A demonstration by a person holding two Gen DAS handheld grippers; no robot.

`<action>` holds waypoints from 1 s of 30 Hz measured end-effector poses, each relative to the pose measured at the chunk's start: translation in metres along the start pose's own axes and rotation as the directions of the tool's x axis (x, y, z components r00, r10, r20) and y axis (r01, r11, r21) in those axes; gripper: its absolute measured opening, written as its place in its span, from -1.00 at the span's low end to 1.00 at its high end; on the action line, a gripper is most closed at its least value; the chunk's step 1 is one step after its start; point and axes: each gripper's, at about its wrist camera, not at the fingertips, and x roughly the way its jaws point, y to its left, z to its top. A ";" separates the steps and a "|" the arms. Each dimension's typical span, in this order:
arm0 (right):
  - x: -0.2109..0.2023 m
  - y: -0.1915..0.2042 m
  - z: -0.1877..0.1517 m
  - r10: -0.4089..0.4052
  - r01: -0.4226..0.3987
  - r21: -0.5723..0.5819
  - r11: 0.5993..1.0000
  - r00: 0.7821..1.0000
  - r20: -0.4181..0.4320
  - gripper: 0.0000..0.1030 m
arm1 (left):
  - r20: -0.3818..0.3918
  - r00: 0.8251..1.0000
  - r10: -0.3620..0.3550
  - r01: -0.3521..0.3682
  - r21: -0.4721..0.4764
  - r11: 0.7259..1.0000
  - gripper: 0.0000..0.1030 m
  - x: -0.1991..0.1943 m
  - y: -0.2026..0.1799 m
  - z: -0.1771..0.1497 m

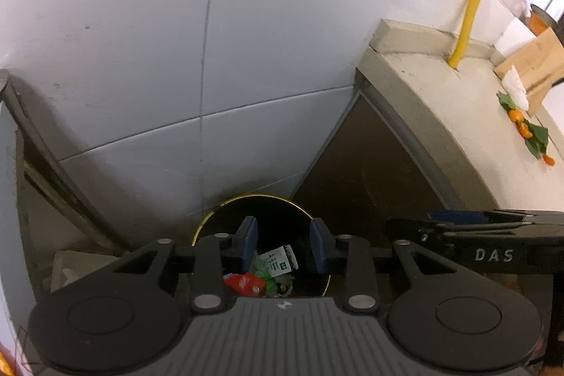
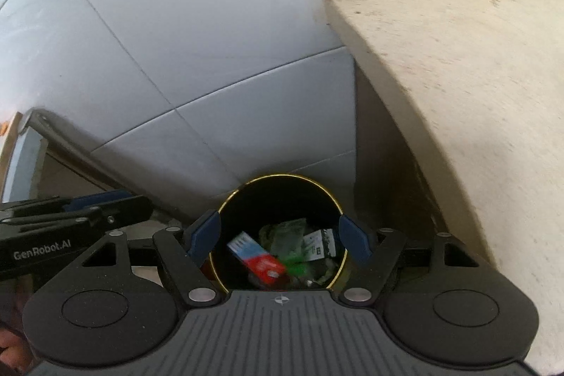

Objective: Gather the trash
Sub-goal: 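Open both tools over the bin to drop the carton and packet, then raise both open tools from the bin back over the counter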

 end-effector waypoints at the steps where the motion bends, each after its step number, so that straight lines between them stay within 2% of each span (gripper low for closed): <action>1: -0.002 -0.002 -0.002 -0.001 0.001 0.008 1.000 1.000 0.003 0.55 | -0.001 1.000 -0.002 0.003 0.004 1.000 -0.47 0.000 -0.001 0.000; 10: -0.035 -0.020 -0.011 -0.033 0.029 0.065 0.997 0.998 0.053 0.55 | 0.002 0.999 -0.032 0.032 0.003 0.999 -0.47 -0.003 -0.002 0.000; 15: -0.070 -0.037 -0.008 -0.051 0.043 0.063 0.997 0.989 0.136 0.56 | 0.028 1.000 -0.008 0.007 0.024 1.000 -0.46 -0.006 -0.004 -0.002; 18: -0.090 -0.054 -0.006 -0.073 0.061 0.073 0.996 0.980 0.184 0.58 | 0.023 0.999 -0.034 0.034 0.028 0.999 -0.46 -0.007 -0.007 -0.002; 24: -0.128 -0.112 -0.003 -0.198 0.162 0.151 0.975 0.943 0.267 0.58 | 0.069 0.994 -0.085 0.083 0.037 0.996 -0.46 -0.018 -0.037 0.011; 30: -0.156 -0.194 0.005 -0.365 0.289 0.280 0.915 0.890 0.274 0.57 | 0.101 0.980 -0.173 0.160 0.118 0.980 -0.34 -0.014 -0.095 0.035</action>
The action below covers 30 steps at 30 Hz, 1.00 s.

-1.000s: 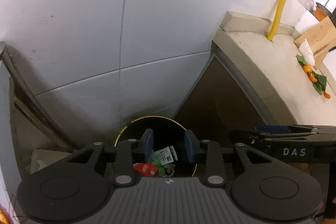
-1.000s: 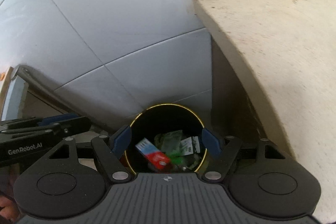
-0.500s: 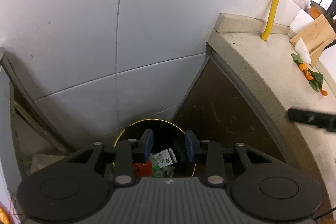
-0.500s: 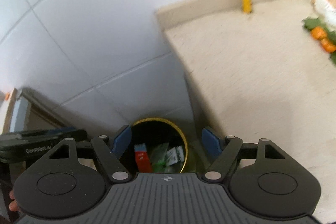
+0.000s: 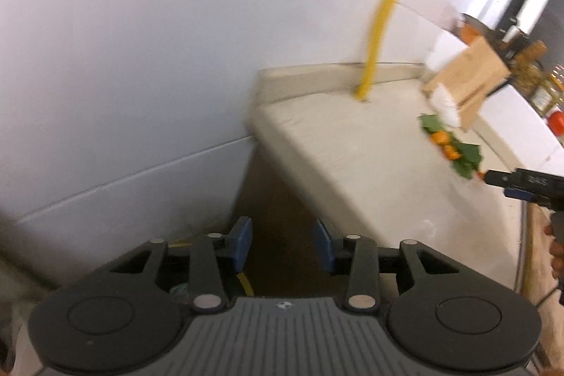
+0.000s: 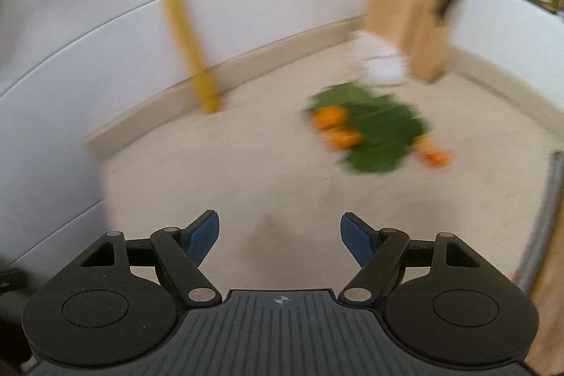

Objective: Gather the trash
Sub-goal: 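Raise both open tools from the bin back over the counter, then grasp the green leaves with the right tool while the left grasps the white foam net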

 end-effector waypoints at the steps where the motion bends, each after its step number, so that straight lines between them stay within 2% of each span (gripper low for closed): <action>1: 0.003 -0.011 0.005 -0.020 0.020 0.015 1.000 1.000 0.004 0.56 | -0.001 1.000 -0.011 0.012 0.016 1.000 -0.34 0.005 -0.008 0.005; 4: 0.012 -0.035 0.016 -0.050 0.049 0.036 0.998 0.999 0.015 0.46 | -0.012 0.999 -0.050 0.050 0.056 0.997 -0.34 0.022 -0.036 0.019; 14: 0.043 -0.086 0.057 -0.116 0.114 0.042 0.993 0.993 0.037 0.46 | -0.048 0.986 -0.161 0.167 0.227 0.960 -0.33 0.089 -0.130 0.089; 22: 0.068 -0.108 0.073 -0.076 0.076 0.009 0.997 0.997 0.013 0.47 | -0.079 0.977 -0.197 0.212 0.334 0.918 -0.33 0.154 -0.203 0.143; 28: 0.077 -0.132 0.085 -0.052 0.051 0.060 0.997 0.998 0.024 0.48 | -0.107 0.965 -0.241 0.263 0.387 0.883 -0.23 0.203 -0.247 0.178; 30: 0.073 -0.144 0.087 -0.047 0.042 0.097 0.994 0.998 0.042 0.53 | -0.125 0.960 -0.250 0.279 0.370 0.886 -0.23 0.225 -0.258 0.188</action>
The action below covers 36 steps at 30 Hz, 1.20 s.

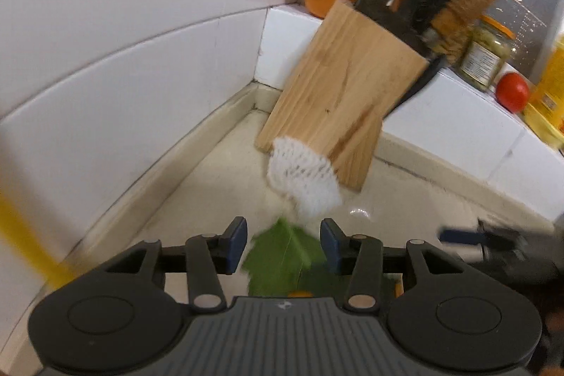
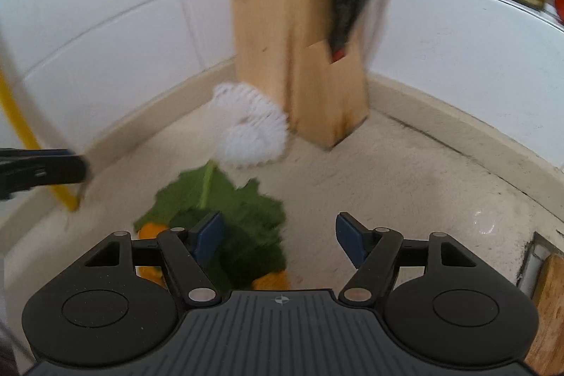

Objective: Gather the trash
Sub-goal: 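Grasp the green leaves with the right tool while the left grasps the white foam net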

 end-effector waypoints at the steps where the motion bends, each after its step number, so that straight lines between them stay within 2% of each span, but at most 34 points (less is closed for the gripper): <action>1: -0.003 -0.006 0.000 0.001 -0.001 0.016 1.000 1.000 0.008 0.53 | -0.007 1.000 -0.015 0.015 -0.013 1.000 -0.23 0.013 0.001 0.007; 7: -0.012 -0.032 -0.009 -0.005 0.004 0.070 0.998 1.000 0.014 0.53 | -0.055 0.998 -0.026 0.022 -0.087 0.996 -0.23 0.088 0.005 0.032; 12: -0.010 -0.045 -0.014 -0.012 0.012 0.102 0.995 1.000 0.005 0.54 | -0.106 0.994 -0.027 0.016 -0.100 0.995 -0.24 0.132 0.001 0.033; 14: -0.008 -0.050 -0.016 -0.023 0.022 0.112 0.993 1.000 -0.001 0.54 | -0.114 0.993 -0.009 -0.001 -0.087 0.996 -0.43 0.137 -0.002 0.028; 15: -0.007 -0.052 -0.017 -0.029 0.029 0.116 0.993 1.000 -0.003 0.52 | -0.107 0.994 -0.021 0.011 -0.089 0.996 -0.54 0.135 -0.003 0.027; 16: -0.006 -0.053 -0.018 -0.034 0.035 0.121 0.992 0.999 -0.005 0.49 | -0.109 0.993 -0.042 0.032 -0.091 0.995 -0.79 0.130 -0.004 0.026; 17: -0.006 -0.055 -0.018 -0.038 0.039 0.128 0.991 0.999 -0.007 0.47 | -0.114 0.992 -0.055 0.044 -0.091 0.995 -0.89 0.125 -0.004 0.027; 21: -0.003 -0.054 -0.017 -0.015 0.018 0.136 0.991 1.000 -0.021 0.29 | -0.071 0.988 -0.135 0.127 -0.116 0.985 -0.92 0.082 0.004 0.026; 25: 0.006 -0.032 -0.014 0.047 -0.044 0.075 0.996 0.998 -0.042 0.37 | -0.006 0.980 -0.198 0.195 -0.159 0.968 -0.92 0.028 0.019 0.023; 31: 0.014 0.013 -0.012 0.141 -0.147 -0.081 0.986 0.987 -0.075 0.44 | 0.046 0.976 -0.214 0.219 -0.236 0.947 -0.92 -0.034 0.051 0.003; 32: 0.019 0.019 -0.013 0.148 -0.157 -0.109 0.982 0.985 -0.089 0.40 | 0.046 0.977 -0.210 0.214 -0.242 0.946 -0.92 -0.040 0.055 -0.002; 33: 0.024 0.023 -0.013 0.149 -0.162 -0.123 0.979 0.983 -0.109 0.10 | 0.048 0.978 -0.202 0.208 -0.249 0.946 -0.92 -0.047 0.059 -0.008; 34: 0.029 0.026 -0.013 0.143 -0.160 -0.120 0.980 0.980 -0.137 -0.45 | 0.050 0.979 -0.196 0.203 -0.258 0.945 -0.92 -0.050 0.063 -0.013; 36: 0.035 0.027 -0.014 0.161 -0.180 -0.087 0.980 0.968 -0.193 -0.80 | 0.051 0.979 -0.198 0.204 -0.281 0.938 -0.92 -0.058 0.071 -0.021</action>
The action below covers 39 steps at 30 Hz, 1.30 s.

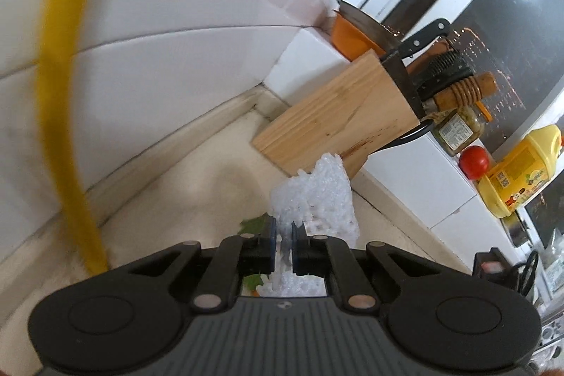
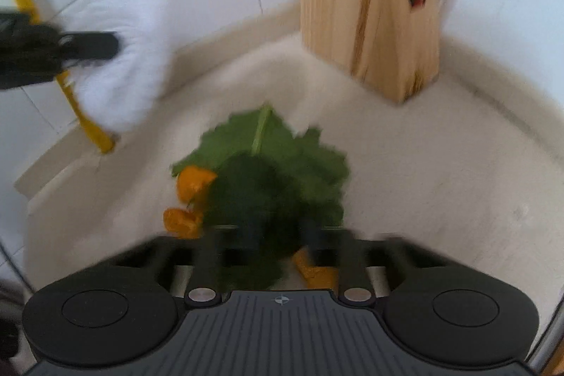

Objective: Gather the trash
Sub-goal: 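Grasp the green leaves with the right tool while the left grasps the white foam net, then carry the held leaves and foam net with both tools down to the bin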

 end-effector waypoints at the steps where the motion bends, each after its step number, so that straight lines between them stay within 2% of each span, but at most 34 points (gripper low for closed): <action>1: -0.003 0.001 0.000 0.021 -0.021 0.010 1.000 1.000 -0.004 -0.84 | 0.005 1.000 0.000 0.000 -0.012 1.000 -0.92 -0.004 0.004 -0.003; 5: -0.033 0.005 -0.009 0.098 -0.098 0.039 0.994 0.995 0.006 -0.92 | 0.021 1.000 -0.009 0.010 -0.040 0.999 -0.92 -0.021 0.011 -0.016; 9: -0.075 0.009 -0.030 0.115 -0.117 0.067 0.991 0.993 0.037 -0.93 | 0.014 1.000 -0.007 0.007 -0.023 1.000 -0.92 -0.030 0.009 -0.028; 14: -0.135 0.000 -0.050 0.140 -0.165 0.167 0.972 0.979 0.151 -0.94 | 0.001 0.999 -0.032 0.032 -0.021 0.999 -0.92 -0.037 0.003 -0.041; 18: -0.171 -0.007 -0.051 0.148 -0.208 0.210 0.955 0.952 0.268 -0.93 | 0.002 0.999 -0.045 0.045 -0.001 0.999 -0.92 -0.043 -0.005 -0.049; 23: -0.207 -0.015 -0.050 0.179 -0.282 0.222 0.933 0.901 0.395 -0.93 | 0.017 0.997 -0.074 0.074 0.012 0.997 -0.92 -0.055 -0.012 -0.057; 25: -0.215 -0.014 -0.050 0.180 -0.291 0.214 0.933 0.888 0.423 -0.93 | 0.011 0.996 -0.084 0.084 0.014 0.996 -0.92 -0.059 -0.013 -0.061; 27: -0.220 -0.012 -0.054 0.182 -0.296 0.217 0.930 0.886 0.427 -0.93 | 0.008 0.996 -0.086 0.086 0.022 0.996 -0.92 -0.063 -0.015 -0.067; 28: -0.223 -0.010 -0.058 0.188 -0.298 0.215 0.930 0.888 0.419 -0.87 | 0.006 0.996 -0.084 0.084 0.028 0.996 -0.92 -0.064 -0.016 -0.070; 30: -0.216 -0.004 -0.068 0.244 -0.320 0.186 0.929 0.908 0.341 -0.82 | -0.003 0.997 -0.078 0.078 0.034 0.996 -0.92 -0.066 -0.016 -0.076; 32: -0.199 0.009 -0.081 0.263 -0.309 0.166 0.936 0.932 0.252 -0.70 | -0.021 0.997 -0.073 0.073 0.024 0.997 -0.92 -0.066 -0.013 -0.082; 33: -0.192 0.015 -0.087 0.273 -0.303 0.146 0.942 0.942 0.196 -0.57 | -0.029 0.997 -0.070 0.070 0.021 0.997 -0.92 -0.067 -0.011 -0.085; 34: -0.183 0.019 -0.092 0.267 -0.288 0.135 0.948 0.952 0.150 -0.27 | -0.035 0.997 -0.063 0.064 0.017 0.998 -0.92 -0.067 -0.010 -0.089; 35: -0.174 0.021 -0.098 0.238 -0.253 0.137 0.958 0.964 0.119 -0.07 | -0.043 0.997 -0.058 0.058 0.013 0.998 -0.92 -0.067 -0.008 -0.092; 36: -0.167 0.022 -0.101 0.205 -0.215 0.133 0.968 0.975 0.090 0.27 | -0.055 0.997 -0.050 0.051 0.011 0.999 -0.92 -0.066 -0.005 -0.096; 37: -0.161 0.021 -0.104 0.164 -0.172 0.129 0.977 0.984 0.071 0.37 | -0.065 0.997 -0.043 0.044 0.012 0.999 -0.92 -0.065 -0.003 -0.099; 39: -0.151 0.019 -0.106 0.070 -0.077 0.118 0.990 0.996 0.056 0.40 | -0.087 0.996 -0.023 0.023 0.005 1.000 -0.91 -0.062 0.001 -0.107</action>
